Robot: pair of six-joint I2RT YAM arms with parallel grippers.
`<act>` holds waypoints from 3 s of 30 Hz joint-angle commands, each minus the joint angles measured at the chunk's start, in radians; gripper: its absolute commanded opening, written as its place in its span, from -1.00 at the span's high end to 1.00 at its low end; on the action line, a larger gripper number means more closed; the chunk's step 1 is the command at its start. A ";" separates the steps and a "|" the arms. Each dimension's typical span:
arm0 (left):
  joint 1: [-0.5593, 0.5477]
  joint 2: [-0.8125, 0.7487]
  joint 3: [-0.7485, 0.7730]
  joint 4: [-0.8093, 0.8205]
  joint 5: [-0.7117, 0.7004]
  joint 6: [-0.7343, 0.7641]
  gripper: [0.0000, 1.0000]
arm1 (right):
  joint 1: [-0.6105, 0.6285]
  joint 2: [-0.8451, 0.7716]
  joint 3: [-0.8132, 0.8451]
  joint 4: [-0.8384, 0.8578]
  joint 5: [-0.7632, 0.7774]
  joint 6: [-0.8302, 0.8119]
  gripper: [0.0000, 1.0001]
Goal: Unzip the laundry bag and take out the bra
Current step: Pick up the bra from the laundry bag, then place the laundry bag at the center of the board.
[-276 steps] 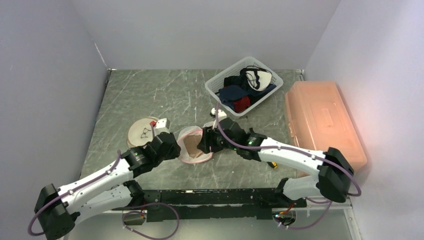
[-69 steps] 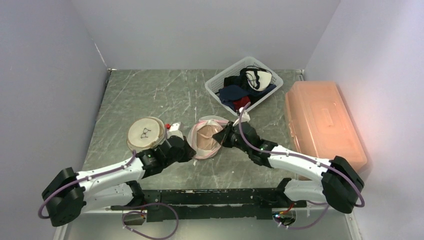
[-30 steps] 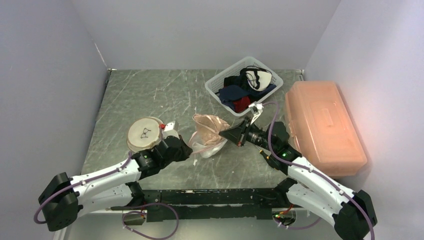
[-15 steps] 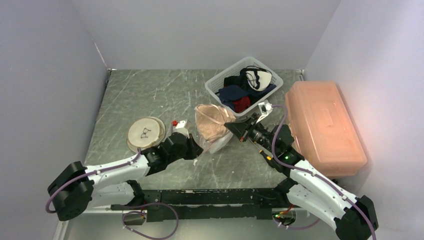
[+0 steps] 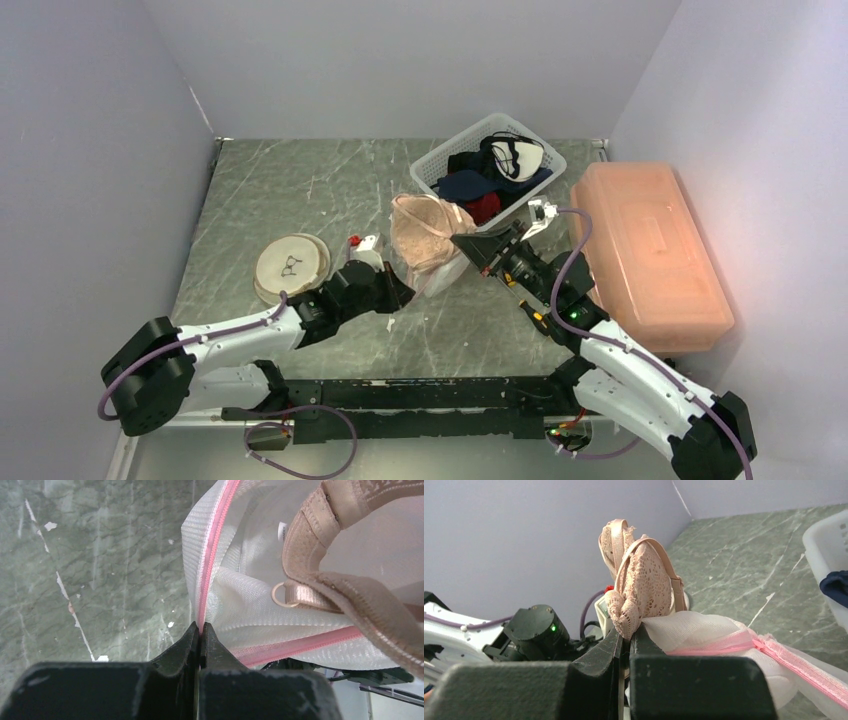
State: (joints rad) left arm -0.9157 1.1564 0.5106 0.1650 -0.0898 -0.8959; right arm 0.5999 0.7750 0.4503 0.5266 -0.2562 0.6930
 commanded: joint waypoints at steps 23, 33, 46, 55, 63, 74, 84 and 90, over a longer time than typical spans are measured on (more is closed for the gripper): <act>0.002 0.022 0.049 -0.037 -0.002 0.026 0.95 | -0.058 0.124 0.132 0.397 -0.188 0.351 1.00; 0.004 -0.298 -0.009 -0.373 -0.123 0.013 -0.32 | -0.063 -0.027 0.005 0.074 -0.155 0.151 1.00; 0.007 -0.675 -0.014 -0.366 -0.098 0.157 -0.86 | -0.064 -0.013 -0.204 0.160 -0.182 0.139 1.00; 0.118 -0.509 -0.065 -0.035 0.233 0.082 -0.86 | -0.066 -0.043 -0.246 0.248 -0.261 0.162 1.00; 0.234 -0.454 -0.142 0.266 0.459 -0.014 -0.86 | -0.068 -0.051 -0.258 0.355 -0.385 0.230 1.00; 0.245 -0.174 -0.106 0.599 0.698 -0.049 -0.08 | -0.068 -0.009 -0.257 0.413 -0.434 0.271 1.00; 0.244 -0.214 -0.024 0.351 0.637 0.057 0.95 | -0.068 -0.169 -0.078 -0.336 -0.319 -0.065 -0.84; 0.245 -0.288 0.029 0.128 0.576 0.174 0.95 | -0.068 -0.253 0.021 -0.754 -0.069 -0.199 -1.00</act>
State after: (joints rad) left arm -0.6720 0.9089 0.4786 0.4458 0.5289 -0.8303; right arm 0.5327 0.5674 0.3977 0.1101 -0.5030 0.6342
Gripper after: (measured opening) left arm 0.065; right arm 0.994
